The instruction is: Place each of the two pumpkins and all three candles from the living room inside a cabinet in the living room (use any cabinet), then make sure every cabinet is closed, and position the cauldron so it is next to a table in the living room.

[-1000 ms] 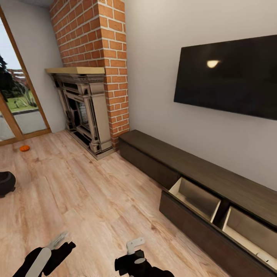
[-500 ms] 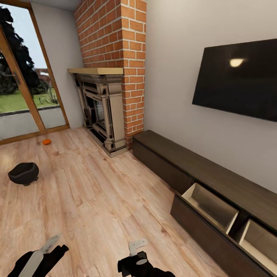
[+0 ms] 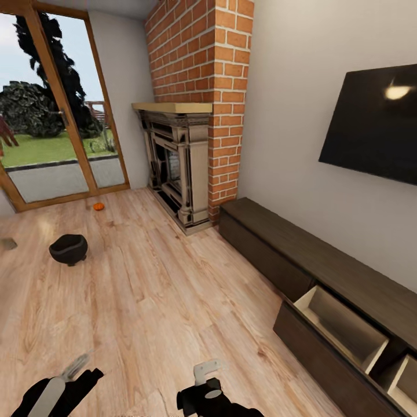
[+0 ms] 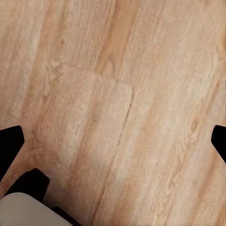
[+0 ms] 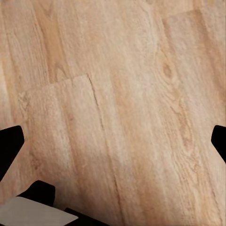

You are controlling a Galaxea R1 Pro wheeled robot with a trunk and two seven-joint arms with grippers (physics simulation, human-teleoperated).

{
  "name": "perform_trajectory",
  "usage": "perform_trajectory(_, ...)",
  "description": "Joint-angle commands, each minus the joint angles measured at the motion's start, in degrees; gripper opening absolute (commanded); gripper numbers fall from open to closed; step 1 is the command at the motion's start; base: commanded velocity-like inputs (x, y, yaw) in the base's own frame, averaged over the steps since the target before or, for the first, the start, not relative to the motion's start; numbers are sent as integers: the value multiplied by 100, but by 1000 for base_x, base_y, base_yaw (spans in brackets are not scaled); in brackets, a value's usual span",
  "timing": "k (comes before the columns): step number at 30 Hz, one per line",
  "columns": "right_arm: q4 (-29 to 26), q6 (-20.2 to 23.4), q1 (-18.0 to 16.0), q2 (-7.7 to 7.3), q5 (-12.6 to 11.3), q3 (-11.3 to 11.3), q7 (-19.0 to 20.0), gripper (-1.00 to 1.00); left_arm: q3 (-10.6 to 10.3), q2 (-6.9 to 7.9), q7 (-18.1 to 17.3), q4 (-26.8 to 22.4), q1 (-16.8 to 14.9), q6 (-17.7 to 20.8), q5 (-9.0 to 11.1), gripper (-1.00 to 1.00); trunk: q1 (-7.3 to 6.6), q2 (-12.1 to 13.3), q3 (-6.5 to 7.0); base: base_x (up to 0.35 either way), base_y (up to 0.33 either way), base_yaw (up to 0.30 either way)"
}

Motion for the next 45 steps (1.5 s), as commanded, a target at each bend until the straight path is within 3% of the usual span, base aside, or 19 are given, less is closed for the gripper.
perform_trajectory(1, -9, 15, -9, 0, -24, 27, -41, 100, 9, 1, 45, -12, -1, 22, 67, 100, -23, 38, 12, 0, 0, 270)
perform_trajectory(9, -11, -165, -9, 0, -24, 51, -47, 100, 15, 7, -76, -12, -1, 29, 83, 100, -198, 359, 155, 0, 0, 272)
perform_trajectory(14, -12, -266, -9, 0, -24, 388, -49, 100, 29, 26, -218, 197, -1, 31, 67, 100, -308, 560, 245, 101, 0, 273)
perform_trajectory(18, -12, -279, -9, 0, -24, 452, -50, 100, 31, 59, -242, 290, -1, 36, 72, 100, -396, 720, 318, 235, 0, 273)
perform_trajectory(37, -12, -284, -9, 0, -24, 475, -50, 100, 31, 74, -250, 316, -1, 33, 72, 100, -813, 1482, 708, 321, 0, 273)
perform_trajectory(45, -12, -284, -9, 0, -18, 479, -50, 100, 21, 73, -243, 321, -1, 23, 11, 100, -813, 1482, 734, 102, 0, 273)
